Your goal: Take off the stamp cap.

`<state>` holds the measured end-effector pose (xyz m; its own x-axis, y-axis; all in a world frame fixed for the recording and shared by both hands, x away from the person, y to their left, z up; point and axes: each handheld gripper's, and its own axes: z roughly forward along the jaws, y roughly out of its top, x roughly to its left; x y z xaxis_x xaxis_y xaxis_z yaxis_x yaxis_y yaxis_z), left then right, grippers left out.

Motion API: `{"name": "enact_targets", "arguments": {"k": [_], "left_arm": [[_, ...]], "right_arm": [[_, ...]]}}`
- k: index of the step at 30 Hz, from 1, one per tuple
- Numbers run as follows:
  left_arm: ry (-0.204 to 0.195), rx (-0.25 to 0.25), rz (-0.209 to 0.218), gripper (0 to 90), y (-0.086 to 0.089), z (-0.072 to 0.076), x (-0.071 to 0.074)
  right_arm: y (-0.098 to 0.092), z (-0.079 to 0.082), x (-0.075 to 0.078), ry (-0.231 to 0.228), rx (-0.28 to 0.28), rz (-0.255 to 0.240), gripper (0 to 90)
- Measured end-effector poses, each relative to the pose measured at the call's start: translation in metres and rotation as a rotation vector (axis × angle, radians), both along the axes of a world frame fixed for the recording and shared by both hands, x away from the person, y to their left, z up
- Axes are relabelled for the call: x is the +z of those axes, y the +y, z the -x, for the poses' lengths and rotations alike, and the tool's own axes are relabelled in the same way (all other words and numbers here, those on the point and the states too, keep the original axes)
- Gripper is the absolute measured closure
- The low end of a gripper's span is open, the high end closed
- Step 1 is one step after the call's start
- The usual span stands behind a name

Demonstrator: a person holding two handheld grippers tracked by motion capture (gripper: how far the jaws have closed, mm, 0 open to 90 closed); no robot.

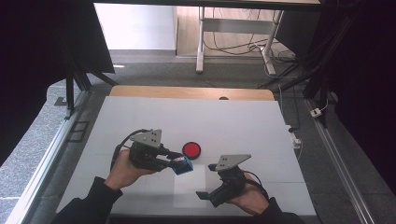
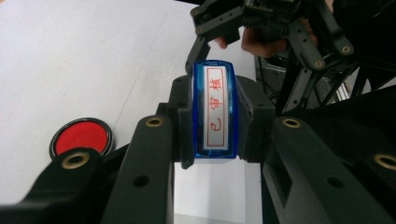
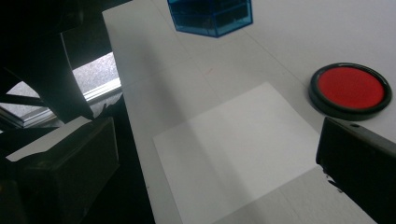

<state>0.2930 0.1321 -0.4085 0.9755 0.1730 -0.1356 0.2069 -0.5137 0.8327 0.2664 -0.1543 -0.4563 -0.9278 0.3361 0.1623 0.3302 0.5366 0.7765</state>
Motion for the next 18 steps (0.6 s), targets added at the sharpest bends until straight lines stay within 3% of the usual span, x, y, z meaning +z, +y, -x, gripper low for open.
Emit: {"name": "enact_targets", "arguments": {"k": [14,18], "left_arm": [[0.010,-0.037,0.028,70.6,-0.001,0.000,-0.002],[0.006,-0.048,0.032,70.6,-0.001,0.000,-0.002]], "right_arm": [[0.028,-0.013,0.001,0.029,0.071,-0.004,0.0],[0.033,-0.016,0.000,0.029,0.106,-0.020,7.6]]}}
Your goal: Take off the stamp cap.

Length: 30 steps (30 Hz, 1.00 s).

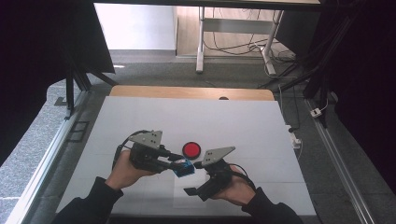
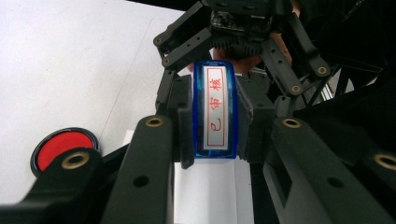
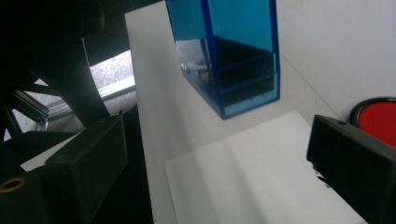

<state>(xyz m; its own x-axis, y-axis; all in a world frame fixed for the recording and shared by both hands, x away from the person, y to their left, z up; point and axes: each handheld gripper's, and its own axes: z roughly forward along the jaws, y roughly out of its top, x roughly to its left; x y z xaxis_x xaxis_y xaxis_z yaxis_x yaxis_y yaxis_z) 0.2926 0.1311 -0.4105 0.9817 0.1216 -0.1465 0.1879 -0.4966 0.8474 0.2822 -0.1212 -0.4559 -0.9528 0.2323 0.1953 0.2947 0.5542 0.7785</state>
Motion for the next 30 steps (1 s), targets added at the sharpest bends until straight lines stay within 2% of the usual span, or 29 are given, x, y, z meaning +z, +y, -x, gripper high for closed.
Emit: {"name": "enact_targets", "arguments": {"k": [4,5,8,9,12,13,14,23,30], "left_arm": [[-0.005,-0.024,0.006,70.6,-0.0001,0.0000,-0.0007],[-0.005,-0.024,0.006,70.6,-0.0001,0.0000,-0.0007],[-0.013,-0.040,0.008,70.6,-0.0007,0.0004,-0.0003],[-0.014,-0.044,0.011,70.6,-0.0008,0.0005,-0.0002],[-0.012,-0.052,0.024,70.6,-0.0014,0.0006,-0.0005],[-0.012,-0.055,0.027,70.6,-0.0014,0.0006,-0.0007],[-0.013,-0.061,0.030,70.6,-0.0015,0.0006,-0.0009],[-0.016,-0.081,0.045,70.6,-0.0021,0.0012,-0.0005],[-0.022,-0.088,0.059,70.6,-0.0012,0.0012,0.0000]], "right_arm": [[-0.0013,-0.0025,0.0019,-0.003,0.009,-0.035,20.6],[-0.0013,-0.0025,0.0019,-0.003,0.009,-0.035,20.6],[-0.0037,-0.0044,0.0049,-0.019,0.031,-0.074,32.2],[-0.0041,-0.0050,0.0060,-0.015,0.058,-0.085,38.5],[-0.0030,-0.0045,0.0064,-0.029,0.087,-0.091,46.1],[-0.0030,-0.0045,0.0064,-0.029,0.087,-0.091,46.1],[-0.0025,-0.0048,0.0068,-0.020,0.094,-0.101,50.2],[-0.0049,-0.0092,0.0074,0.002,0.124,-0.138,63.4],[-0.0055,-0.0093,0.0072,0.006,0.142,-0.150,65.8]]}}
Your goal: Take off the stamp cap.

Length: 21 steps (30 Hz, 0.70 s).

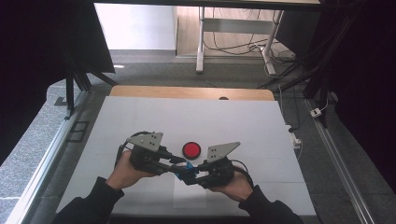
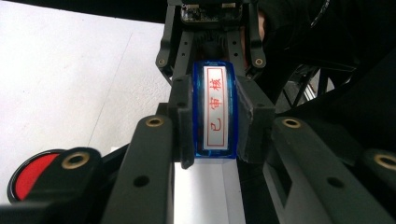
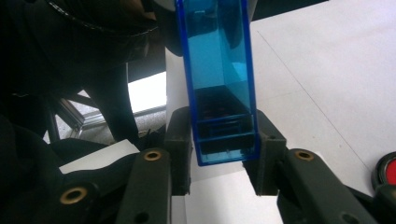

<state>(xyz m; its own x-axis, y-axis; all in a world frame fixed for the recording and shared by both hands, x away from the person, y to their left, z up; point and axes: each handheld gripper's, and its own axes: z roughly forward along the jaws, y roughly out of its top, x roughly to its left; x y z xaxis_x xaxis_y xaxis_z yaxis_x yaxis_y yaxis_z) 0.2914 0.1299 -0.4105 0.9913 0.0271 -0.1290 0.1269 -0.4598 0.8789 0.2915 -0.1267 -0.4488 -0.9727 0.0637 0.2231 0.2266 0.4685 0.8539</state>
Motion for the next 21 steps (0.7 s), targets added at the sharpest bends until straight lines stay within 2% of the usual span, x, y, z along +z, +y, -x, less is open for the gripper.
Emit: {"name": "enact_targets", "arguments": {"k": [11,13,15,16,17,19,20,21], "left_arm": [[-0.009,-0.016,0.000,70.7,0.0000,0.0011,0.0009],[-0.016,-0.015,0.000,70.7,0.0000,0.0018,0.0015],[-0.047,-0.003,-0.010,70.8,0.0001,0.0047,0.0042],[-0.047,-0.003,-0.010,70.8,0.0001,0.0047,0.0042],[-0.062,0.003,-0.013,70.8,0.0002,0.0060,0.0050],[-0.061,-0.003,-0.028,70.8,-0.0005,0.0062,0.0053],[-0.062,-0.010,-0.031,70.8,-0.0006,0.0062,0.0048],[-0.042,-0.029,-0.032,70.8,-0.0007,0.0050,0.0041]], "right_arm": [[-0.0003,-0.0001,-0.0007,0.009,0.026,-0.006,69.0],[-0.0004,-0.0003,-0.0014,0.034,0.021,-0.010,69.2],[-0.0007,-0.0016,-0.0028,0.084,0.010,-0.023,69.3],[-0.0007,-0.0016,-0.0028,0.084,0.010,-0.023,69.3],[-0.0008,-0.0028,-0.0040,0.122,-0.002,-0.027,69.3],[-0.0003,-0.0026,-0.0044,0.122,-0.001,-0.025,69.4],[0.0008,-0.0004,-0.0034,0.078,0.007,0.001,69.4],[0.0015,0.0011,-0.0026,0.050,0.021,0.010,69.4]]}}
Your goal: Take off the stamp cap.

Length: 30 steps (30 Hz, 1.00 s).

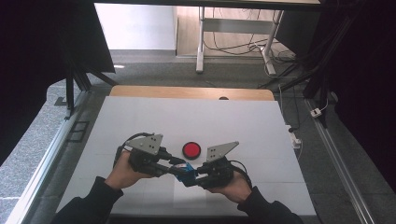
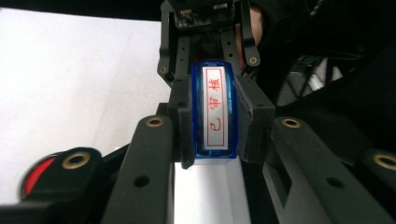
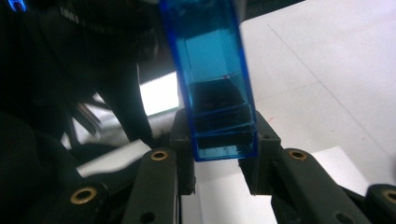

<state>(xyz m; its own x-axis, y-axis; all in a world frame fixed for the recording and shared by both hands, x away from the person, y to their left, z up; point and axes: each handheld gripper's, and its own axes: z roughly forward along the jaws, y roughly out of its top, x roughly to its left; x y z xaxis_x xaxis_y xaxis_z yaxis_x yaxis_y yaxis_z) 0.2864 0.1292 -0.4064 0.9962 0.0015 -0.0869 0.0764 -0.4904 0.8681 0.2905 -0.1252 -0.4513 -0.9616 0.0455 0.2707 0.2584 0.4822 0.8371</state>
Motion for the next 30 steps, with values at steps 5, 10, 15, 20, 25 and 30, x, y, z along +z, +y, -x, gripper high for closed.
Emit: {"name": "enact_targets", "arguments": {"k": [5,10,15,20,25,30], "left_arm": [[-0.014,-0.013,-0.016,70.8,-0.003,0.002,0.000],[-0.034,-0.021,-0.039,70.8,-0.006,0.005,0.000],[-0.060,0.006,-0.040,70.9,-0.008,0.007,0.001],[-0.075,0.041,0.001,70.8,0.002,0.007,0.007],[-0.064,0.046,-0.015,70.8,0.002,0.007,0.006],[-0.054,0.090,-0.018,70.6,0.004,0.007,0.005]], "right_arm": [[0.000,0.006,0.005,-0.097,0.035,0.051,69.5],[-0.001,0.007,0.008,-0.135,0.063,0.096,69.5],[-0.002,0.003,0.006,-0.069,0.028,0.084,69.5],[-0.001,0.003,0.001,-0.055,0.015,0.122,69.4],[-0.001,0.005,0.003,-0.091,-0.006,0.123,69.3],[-0.008,0.004,0.002,-0.129,-0.061,0.143,69.1]]}}
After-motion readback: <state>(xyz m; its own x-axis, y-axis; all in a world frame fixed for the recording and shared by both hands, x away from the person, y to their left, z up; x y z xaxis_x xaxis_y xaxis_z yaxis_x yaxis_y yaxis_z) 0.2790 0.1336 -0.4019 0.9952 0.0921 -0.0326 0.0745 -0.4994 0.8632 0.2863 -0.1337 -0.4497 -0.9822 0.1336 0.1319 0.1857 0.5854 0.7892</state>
